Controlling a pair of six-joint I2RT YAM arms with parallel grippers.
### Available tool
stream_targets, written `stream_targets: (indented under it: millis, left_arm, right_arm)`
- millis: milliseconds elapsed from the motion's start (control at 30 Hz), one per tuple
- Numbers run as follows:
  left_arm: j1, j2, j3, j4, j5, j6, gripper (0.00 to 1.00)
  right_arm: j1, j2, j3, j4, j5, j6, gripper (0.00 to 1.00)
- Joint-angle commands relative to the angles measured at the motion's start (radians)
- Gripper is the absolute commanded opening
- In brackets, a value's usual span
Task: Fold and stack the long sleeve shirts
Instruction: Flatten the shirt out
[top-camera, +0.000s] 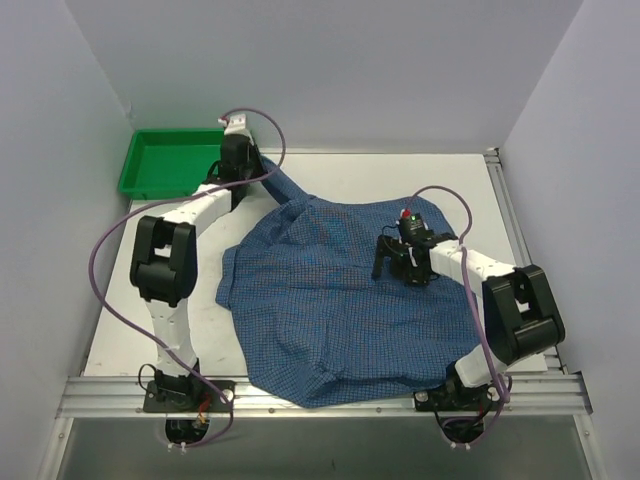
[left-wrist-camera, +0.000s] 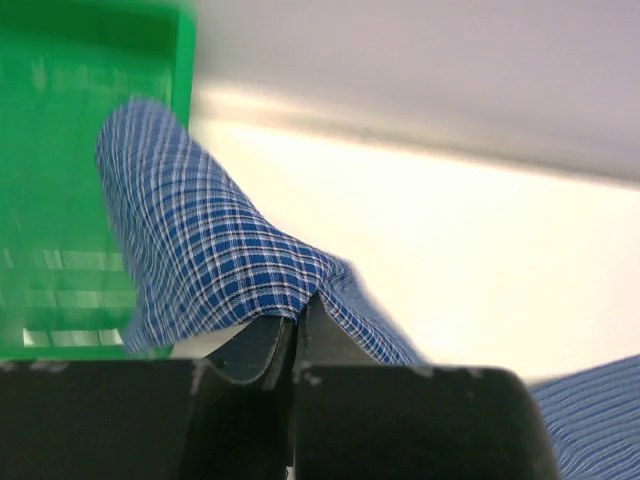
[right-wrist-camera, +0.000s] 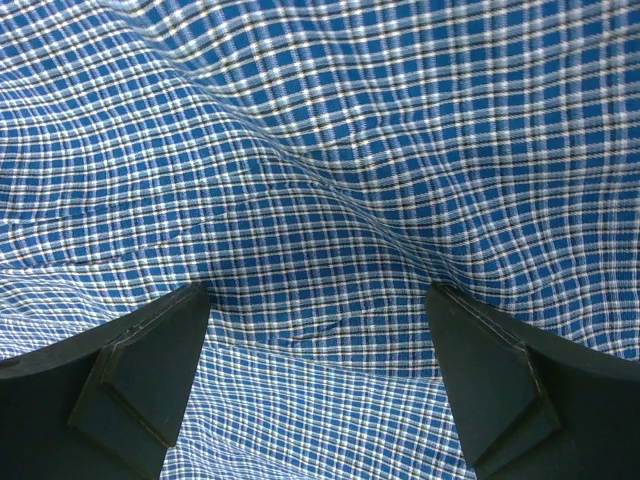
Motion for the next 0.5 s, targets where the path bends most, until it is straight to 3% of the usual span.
stream_targets:
  millis: [0, 400, 467]
  left_arm:
    - [-0.01, -0.133, 0.167, 0.101, -0.005, 0.17, 0.0]
    - [-0.036, -0.067, 0.403, 0.117, 0.021, 0.342, 0.01]
    - [-0.047, -0.015, 0.452, 0.109, 0.035, 0.353, 0.11]
  right_arm:
    - [0.005, -0.024, -0.053, -0.063, 0.011, 0.041, 0.95]
    - [0.004, -0.074, -0.11, -0.069, 0.039, 0.046, 0.95]
    - [0.004, -0.078, -0.107, -0.069, 0.042, 0.044, 0.95]
